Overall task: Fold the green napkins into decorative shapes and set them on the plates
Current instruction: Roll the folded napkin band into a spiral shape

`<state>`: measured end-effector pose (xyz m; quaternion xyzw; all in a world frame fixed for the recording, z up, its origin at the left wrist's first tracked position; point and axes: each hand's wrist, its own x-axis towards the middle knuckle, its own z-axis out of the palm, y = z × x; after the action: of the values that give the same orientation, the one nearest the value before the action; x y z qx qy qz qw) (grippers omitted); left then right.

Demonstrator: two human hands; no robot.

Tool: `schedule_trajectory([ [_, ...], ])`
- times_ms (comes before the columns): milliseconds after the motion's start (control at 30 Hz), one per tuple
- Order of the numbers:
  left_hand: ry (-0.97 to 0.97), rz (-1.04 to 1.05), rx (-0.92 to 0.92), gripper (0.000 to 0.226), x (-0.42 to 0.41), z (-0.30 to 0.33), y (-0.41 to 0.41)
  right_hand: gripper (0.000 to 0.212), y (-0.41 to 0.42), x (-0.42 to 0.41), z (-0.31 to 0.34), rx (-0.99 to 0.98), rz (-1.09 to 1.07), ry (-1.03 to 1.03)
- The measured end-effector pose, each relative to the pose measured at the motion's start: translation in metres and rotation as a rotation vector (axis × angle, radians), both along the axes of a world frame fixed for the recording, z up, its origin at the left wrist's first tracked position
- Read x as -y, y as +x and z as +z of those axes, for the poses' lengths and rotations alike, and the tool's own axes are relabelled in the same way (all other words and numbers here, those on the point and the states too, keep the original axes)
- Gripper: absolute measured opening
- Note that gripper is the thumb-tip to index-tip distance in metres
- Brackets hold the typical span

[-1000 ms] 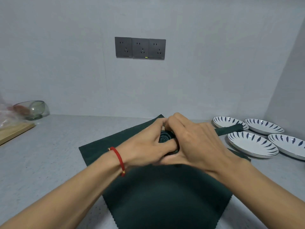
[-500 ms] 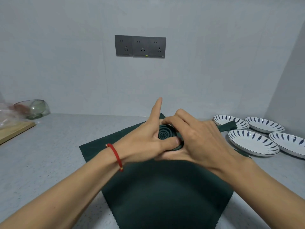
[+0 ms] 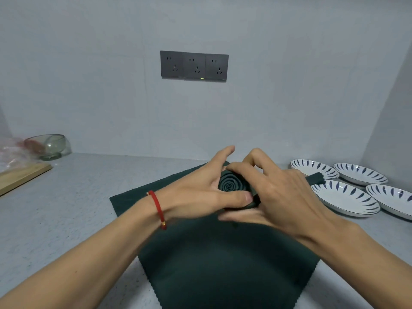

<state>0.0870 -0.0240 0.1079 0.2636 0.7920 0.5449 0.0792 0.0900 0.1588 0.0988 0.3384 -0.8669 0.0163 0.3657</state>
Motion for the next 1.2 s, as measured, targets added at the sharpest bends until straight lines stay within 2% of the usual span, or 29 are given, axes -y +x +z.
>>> schedule_trajectory([
  [67,0.036,0.006,-0.027,0.103,-0.003,-0.002,0.000,0.068,0.001,0.001,0.002,-0.054,-0.046,0.001],
  [133,0.046,0.104,-0.128,0.094,-0.010,-0.009,0.002,0.065,0.001,0.007,0.002,-0.117,-0.143,0.018],
  [200,0.063,0.166,-0.176,0.087,-0.015,-0.013,0.004,0.072,0.004,0.012,0.001,-0.098,-0.158,0.038],
  [300,-0.010,0.030,-0.136,0.100,-0.006,-0.006,0.005,0.085,0.007,0.007,0.002,0.038,-0.059,0.064],
  [367,-0.070,-0.052,-0.153,0.109,0.002,-0.001,0.003,0.082,0.008,0.003,0.005,0.061,-0.017,0.083],
  [433,-0.044,-0.035,-0.180,0.109,0.000,0.001,0.004,0.075,0.006,0.003,0.007,0.008,-0.049,0.083],
  [533,0.067,0.115,-0.231,0.085,-0.011,-0.010,0.010,0.074,0.002,0.007,0.011,-0.050,-0.120,0.051],
  [600,0.118,0.128,-0.212,0.067,-0.014,-0.016,0.010,0.076,0.002,0.008,0.012,-0.023,-0.101,0.060],
  [767,-0.019,-0.029,-0.121,0.104,0.002,-0.005,0.004,0.067,0.002,-0.001,0.019,0.009,-0.042,0.157],
  [867,0.065,0.049,-0.172,0.097,-0.009,-0.005,0.005,0.060,0.002,0.003,0.020,-0.083,-0.121,0.128],
  [967,0.088,0.184,-0.246,0.090,-0.018,-0.008,0.009,0.065,0.005,0.009,0.015,-0.064,-0.133,0.101],
  [1033,0.022,0.106,-0.246,0.101,-0.013,-0.004,0.011,0.075,0.007,0.007,0.014,-0.025,-0.086,0.125],
  [1100,-0.017,0.021,-0.234,0.108,-0.006,0.004,0.012,0.076,0.008,0.002,0.017,-0.036,-0.067,0.166],
  [1200,0.026,0.109,-0.270,0.097,-0.013,0.004,0.011,0.065,0.006,0.001,0.020,-0.087,-0.137,0.139],
])
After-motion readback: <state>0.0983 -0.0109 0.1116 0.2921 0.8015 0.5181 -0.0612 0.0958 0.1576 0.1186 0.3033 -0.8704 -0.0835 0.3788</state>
